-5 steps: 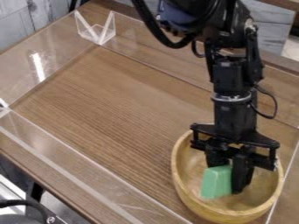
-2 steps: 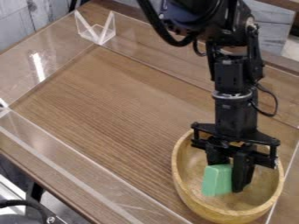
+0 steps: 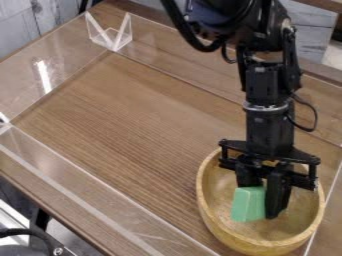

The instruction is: Put the green block in the brown bowl

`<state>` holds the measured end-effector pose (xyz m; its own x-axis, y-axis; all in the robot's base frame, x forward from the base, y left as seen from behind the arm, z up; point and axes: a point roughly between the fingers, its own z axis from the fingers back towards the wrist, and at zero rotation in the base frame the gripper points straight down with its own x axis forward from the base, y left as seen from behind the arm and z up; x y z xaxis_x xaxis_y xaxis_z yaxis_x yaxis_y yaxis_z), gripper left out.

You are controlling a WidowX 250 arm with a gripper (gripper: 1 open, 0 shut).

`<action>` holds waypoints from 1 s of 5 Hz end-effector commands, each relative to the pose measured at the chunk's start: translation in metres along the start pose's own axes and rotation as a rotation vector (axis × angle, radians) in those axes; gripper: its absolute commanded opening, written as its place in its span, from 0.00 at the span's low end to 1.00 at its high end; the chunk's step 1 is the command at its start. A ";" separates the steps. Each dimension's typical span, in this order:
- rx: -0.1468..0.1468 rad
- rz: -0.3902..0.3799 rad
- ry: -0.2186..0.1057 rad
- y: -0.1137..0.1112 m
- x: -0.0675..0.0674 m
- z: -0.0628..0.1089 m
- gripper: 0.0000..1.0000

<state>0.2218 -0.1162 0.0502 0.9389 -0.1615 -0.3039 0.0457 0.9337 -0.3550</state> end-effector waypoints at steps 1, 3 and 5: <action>-0.009 -0.006 -0.036 -0.002 0.008 0.012 0.00; -0.015 -0.002 -0.020 -0.001 0.009 0.013 0.00; -0.021 0.000 -0.006 -0.001 0.010 0.014 0.00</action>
<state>0.2242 -0.1147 0.0513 0.9248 -0.1665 -0.3422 0.0325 0.9304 -0.3651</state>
